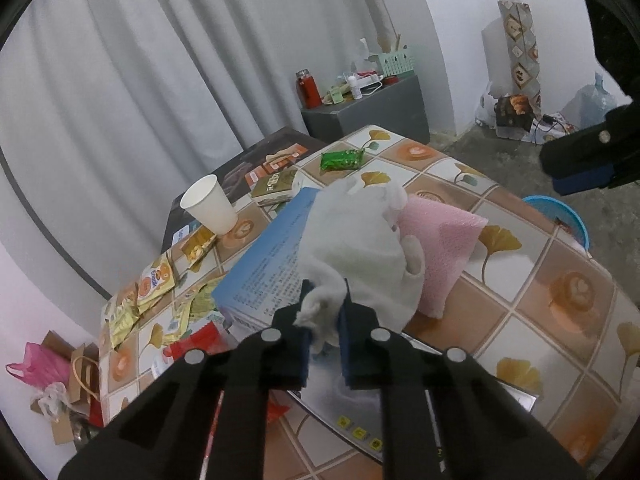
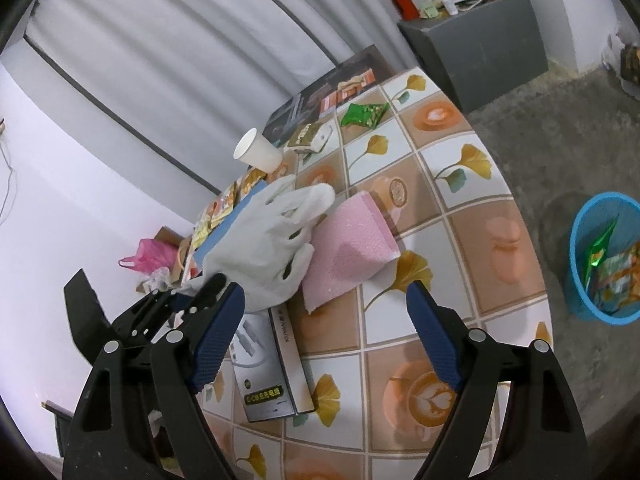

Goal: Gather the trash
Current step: 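Grasp the white glove with the left gripper while the right grasps the pink sponge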

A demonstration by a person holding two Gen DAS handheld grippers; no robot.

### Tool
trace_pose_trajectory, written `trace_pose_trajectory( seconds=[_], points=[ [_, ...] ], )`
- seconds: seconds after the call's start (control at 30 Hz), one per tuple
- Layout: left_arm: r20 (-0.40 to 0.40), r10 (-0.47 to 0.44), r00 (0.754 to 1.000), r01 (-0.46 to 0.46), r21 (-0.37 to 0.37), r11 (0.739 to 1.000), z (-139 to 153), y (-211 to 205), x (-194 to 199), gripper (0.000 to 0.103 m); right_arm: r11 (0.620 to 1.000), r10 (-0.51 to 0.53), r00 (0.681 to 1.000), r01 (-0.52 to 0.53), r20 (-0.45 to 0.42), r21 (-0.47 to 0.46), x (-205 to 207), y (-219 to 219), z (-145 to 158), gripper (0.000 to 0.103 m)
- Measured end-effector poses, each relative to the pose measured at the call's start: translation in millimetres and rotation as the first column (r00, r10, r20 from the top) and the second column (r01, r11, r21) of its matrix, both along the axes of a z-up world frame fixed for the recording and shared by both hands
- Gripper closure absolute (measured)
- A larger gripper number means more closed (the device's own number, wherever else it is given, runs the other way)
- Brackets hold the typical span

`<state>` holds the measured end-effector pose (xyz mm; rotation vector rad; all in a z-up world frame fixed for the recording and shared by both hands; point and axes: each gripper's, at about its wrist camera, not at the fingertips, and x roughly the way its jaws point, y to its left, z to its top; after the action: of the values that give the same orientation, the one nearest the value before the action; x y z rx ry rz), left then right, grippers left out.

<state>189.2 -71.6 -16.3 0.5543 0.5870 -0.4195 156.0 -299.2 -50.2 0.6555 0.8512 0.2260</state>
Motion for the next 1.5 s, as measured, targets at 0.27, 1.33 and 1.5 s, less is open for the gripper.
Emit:
trace_pose_trajectory(
  seconds=[0.27, 1.33, 1.5],
  points=[
    [-0.014, 0.017, 1.0, -0.02, -0.204, 0.979, 29.9, 26.3, -10.2, 0.094, 0.999, -0.017, 0.999, 0.015, -0.033, -0.037, 27.7, -6.0, -12.1, 0.028],
    [-0.06, 0.096, 0.994, -0.113, -0.485, 0.867, 68.0, 92.4, -43.0, 0.094, 0.946, -0.037, 0.982, -0.026, -0.186, -0.322, -21.4, 11.0, -49.9, 0.063],
    [-0.07, 0.084, 0.994, -0.108, -0.489, 0.866, 65.5, 89.8, -49.4, 0.094, 0.964, -0.092, 0.972, 0.032, -0.215, -0.264, -45.9, 2.3, -55.6, 0.053]
  ],
)
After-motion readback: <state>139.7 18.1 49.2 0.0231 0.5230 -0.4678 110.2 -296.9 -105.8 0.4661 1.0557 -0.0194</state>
